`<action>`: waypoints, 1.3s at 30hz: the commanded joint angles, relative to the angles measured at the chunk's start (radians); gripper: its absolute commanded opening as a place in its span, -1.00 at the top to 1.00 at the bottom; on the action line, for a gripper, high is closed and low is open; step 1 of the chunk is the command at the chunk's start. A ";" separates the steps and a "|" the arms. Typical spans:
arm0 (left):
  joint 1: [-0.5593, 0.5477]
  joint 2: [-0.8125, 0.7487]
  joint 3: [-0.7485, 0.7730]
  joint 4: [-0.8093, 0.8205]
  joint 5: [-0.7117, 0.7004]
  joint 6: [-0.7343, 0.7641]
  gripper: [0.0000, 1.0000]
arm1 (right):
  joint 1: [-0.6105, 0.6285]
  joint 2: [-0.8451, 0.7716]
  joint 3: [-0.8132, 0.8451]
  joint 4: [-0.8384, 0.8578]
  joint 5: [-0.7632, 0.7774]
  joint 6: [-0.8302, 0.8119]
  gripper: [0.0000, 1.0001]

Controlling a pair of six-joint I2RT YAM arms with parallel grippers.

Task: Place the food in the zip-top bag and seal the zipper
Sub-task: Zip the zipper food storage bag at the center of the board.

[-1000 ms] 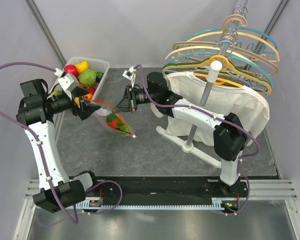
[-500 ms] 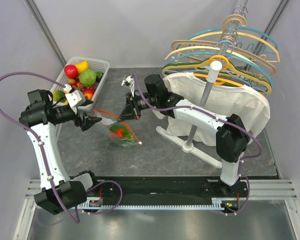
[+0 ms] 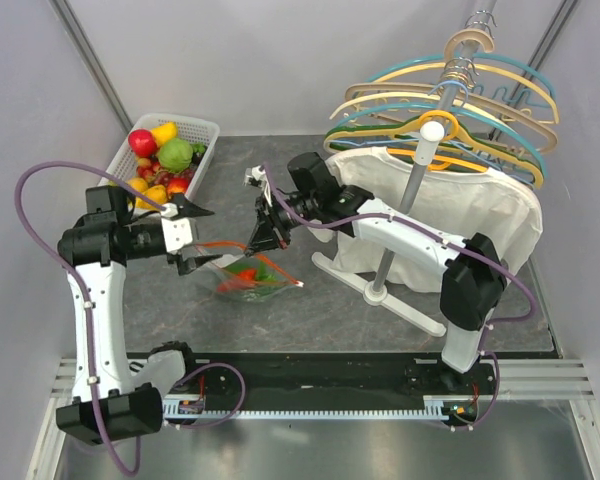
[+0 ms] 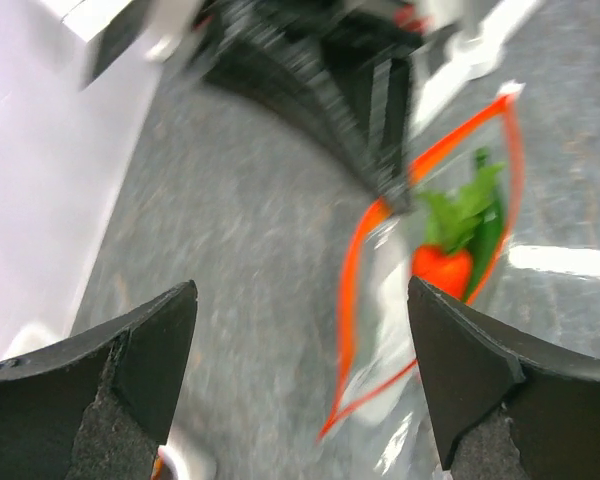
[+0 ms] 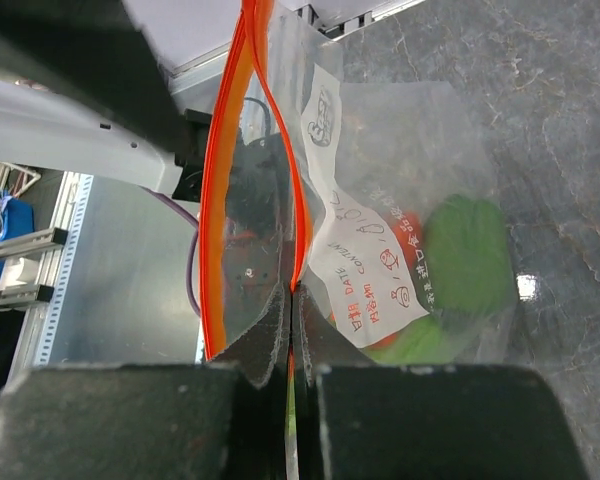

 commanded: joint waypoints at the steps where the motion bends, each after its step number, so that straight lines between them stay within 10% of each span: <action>1: -0.099 0.013 0.003 -0.124 -0.054 -0.115 -0.78 | 0.016 0.032 0.093 0.044 0.017 0.036 1.00; 12: -0.115 0.079 -0.077 -0.076 -0.181 -0.184 -0.42 | 0.043 0.064 0.153 0.053 0.037 0.019 1.00; 15: -0.114 0.075 -0.104 -0.043 -0.224 -0.186 -0.14 | 0.045 0.055 0.136 0.047 0.040 0.001 1.00; 19: -0.114 0.091 -0.105 -0.010 -0.261 -0.235 0.89 | 0.045 0.032 0.107 0.047 0.069 -0.022 0.96; 27: -0.076 0.154 -0.079 0.209 -0.268 -0.561 0.96 | 0.045 -0.044 0.046 0.056 0.147 -0.074 -0.89; 39: 0.053 0.375 0.038 0.192 -0.166 -0.556 0.96 | 0.045 -0.149 -0.124 0.087 0.259 -0.208 -0.96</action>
